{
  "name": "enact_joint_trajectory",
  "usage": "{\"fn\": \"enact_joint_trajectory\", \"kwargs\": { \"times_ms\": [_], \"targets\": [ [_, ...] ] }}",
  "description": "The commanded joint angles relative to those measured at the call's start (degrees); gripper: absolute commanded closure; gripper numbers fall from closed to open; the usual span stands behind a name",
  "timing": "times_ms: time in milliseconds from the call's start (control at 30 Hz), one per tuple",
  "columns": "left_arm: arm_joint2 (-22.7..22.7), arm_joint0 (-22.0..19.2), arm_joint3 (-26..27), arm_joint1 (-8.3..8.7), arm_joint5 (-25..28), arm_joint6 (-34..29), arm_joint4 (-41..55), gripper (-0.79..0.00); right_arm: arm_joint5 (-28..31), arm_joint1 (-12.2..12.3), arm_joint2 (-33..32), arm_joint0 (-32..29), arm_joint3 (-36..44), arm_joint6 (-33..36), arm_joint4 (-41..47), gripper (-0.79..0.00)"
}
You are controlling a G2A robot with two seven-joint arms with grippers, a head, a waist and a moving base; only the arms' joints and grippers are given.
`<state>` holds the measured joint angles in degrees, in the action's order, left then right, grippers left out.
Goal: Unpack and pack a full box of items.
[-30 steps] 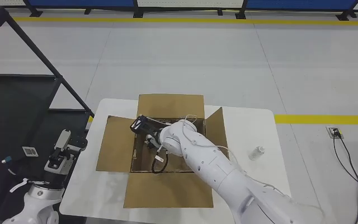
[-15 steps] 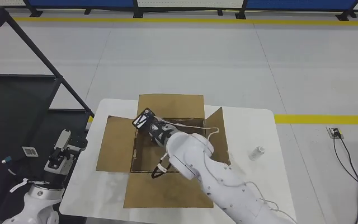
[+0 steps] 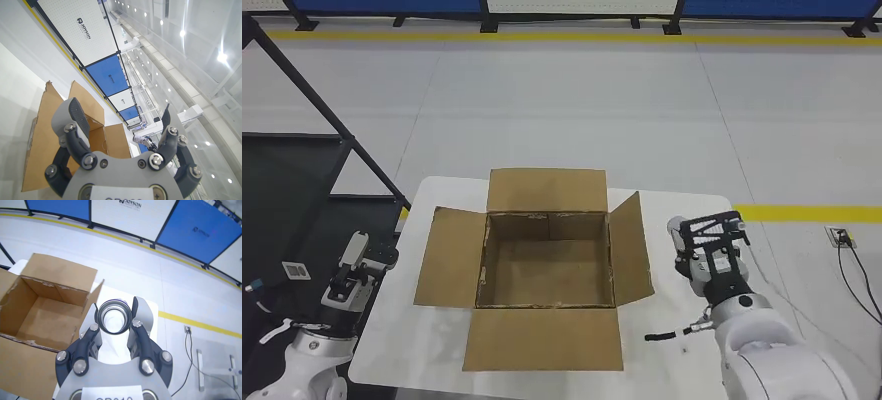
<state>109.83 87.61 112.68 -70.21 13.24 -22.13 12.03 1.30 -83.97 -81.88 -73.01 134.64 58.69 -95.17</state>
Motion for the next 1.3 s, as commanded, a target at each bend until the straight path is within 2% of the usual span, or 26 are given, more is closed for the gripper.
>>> {"fn": "enact_joint_trajectory", "kwargs": {
  "times_ms": [0,67,167,333,400,600,833,867,900,967,1000,1033,1167,1233,1267],
  "targets": [
    [0.0,0.0,0.0,0.0,0.0,0.0,0.0,-0.785,0.09,0.15,-4.15,-3.03,0.0,1.18,3.53,0.0],
    [0.0,0.0,0.0,0.0,0.0,0.0,0.0,-0.785,-0.56,0.31,-8.44,-6.23,0.0,3.21,5.66,0.0],
    [0.0,0.0,0.0,0.0,0.0,0.0,0.0,-0.785,-1.42,0.42,-14.06,-10.4,-0.93,2.51,11.02,0.0],
    [0.0,0.0,0.0,0.0,0.0,0.0,0.0,-0.785,3.14,0.92,-20.44,-13.23,-8.0,0.58,19.82,0.0],
    [0.0,0.0,0.0,0.0,0.0,0.0,0.0,-0.785,4.7,1.17,-21.07,-12.62,-11.68,0.48,20.84,0.0],
    [0.0,0.0,0.0,0.0,0.0,0.0,0.0,-0.785,2.76,1.74,-19.22,-6.41,-22.41,2.78,17.03,0.0],
    [0.0,0.0,0.0,0.0,0.0,0.0,0.0,-0.785,3.18,2.28,-17.87,-2.25,-28.92,4.01,17.17,-0.006],
    [0.0,0.0,0.0,0.0,0.0,0.0,0.0,-0.785,3.21,2.35,-17.92,-2.1,-29.57,3.85,17.56,-0.175],
    [0.0,0.0,0.0,0.0,0.0,0.0,0.0,-0.785,3.37,2.43,-18.09,-2.02,-30.02,3.58,17.84,-0.271],
    [0.0,0.0,0.0,0.0,0.0,0.0,0.0,-0.785,3.63,2.56,-18.23,-2.2,-30.5,2.92,18.6,-0.376],
    [0.0,0.0,0.0,0.0,0.0,0.0,0.0,-0.785,3.7,2.63,-18.28,-2.37,-30.59,2.75,18.91,-0.391],
    [0.0,0.0,0.0,0.0,0.0,0.0,0.0,-0.785,3.67,2.7,-18.35,-2.55,-30.63,2.54,19.06,-0.529],
    [0.0,0.0,0.0,0.0,0.0,0.0,0.0,-0.785,3.65,2.92,-18.49,-3.57,-29.9,1.63,20.15,-0.72],
    [0.0,0.0,0.0,0.0,0.0,0.0,0.0,-0.785,3.31,3.03,-18.79,-4.42,-28.63,0.62,20.54,-0.785],
    [0.0,0.0,0.0,0.0,0.0,0.0,0.0,-0.785,3.14,3.06,-18.89,-4.94,-27.57,-0.2,20.88,-0.785]
  ]
}}
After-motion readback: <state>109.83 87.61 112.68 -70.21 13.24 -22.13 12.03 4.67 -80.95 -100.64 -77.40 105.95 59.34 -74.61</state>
